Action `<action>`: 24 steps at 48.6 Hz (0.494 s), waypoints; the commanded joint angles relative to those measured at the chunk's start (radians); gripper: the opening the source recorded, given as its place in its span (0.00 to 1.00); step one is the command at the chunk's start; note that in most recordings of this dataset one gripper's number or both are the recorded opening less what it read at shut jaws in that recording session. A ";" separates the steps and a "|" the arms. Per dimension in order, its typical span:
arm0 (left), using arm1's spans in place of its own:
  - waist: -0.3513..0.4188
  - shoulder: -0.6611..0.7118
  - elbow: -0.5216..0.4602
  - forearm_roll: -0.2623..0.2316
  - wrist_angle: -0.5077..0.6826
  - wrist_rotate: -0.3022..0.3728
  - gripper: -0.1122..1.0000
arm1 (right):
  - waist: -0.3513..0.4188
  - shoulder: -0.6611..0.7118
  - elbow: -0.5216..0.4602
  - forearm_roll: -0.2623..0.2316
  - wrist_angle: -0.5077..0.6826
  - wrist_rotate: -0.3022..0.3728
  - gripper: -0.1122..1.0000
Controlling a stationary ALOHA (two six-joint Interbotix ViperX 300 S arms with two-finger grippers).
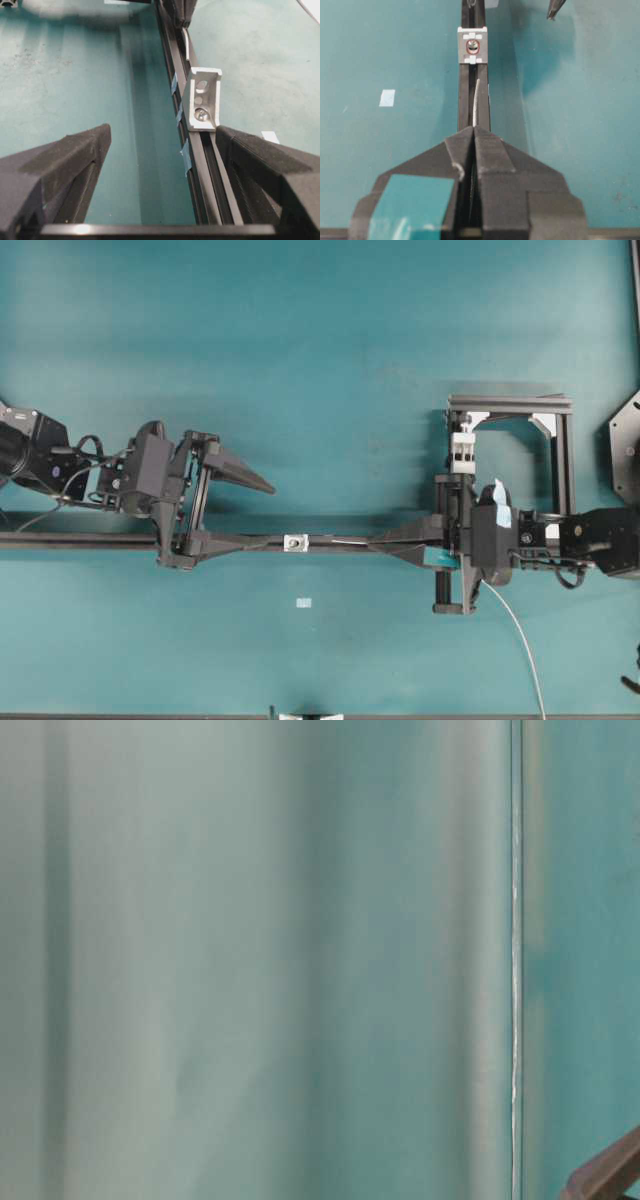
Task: Insert the wire through the hole in the metal fitting marked with a red label. (retake)
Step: 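Align the wire tip and push it through the fitting's hole leftward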
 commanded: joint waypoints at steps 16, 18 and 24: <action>-0.012 -0.012 -0.005 -0.002 -0.018 0.000 0.58 | 0.003 -0.006 -0.011 0.002 -0.018 -0.002 0.13; -0.012 -0.012 -0.006 -0.002 -0.018 0.000 0.58 | 0.003 -0.006 -0.012 0.002 -0.017 -0.002 0.13; -0.015 -0.012 -0.008 -0.002 -0.018 0.000 0.58 | 0.005 -0.002 -0.020 0.002 -0.017 -0.005 0.13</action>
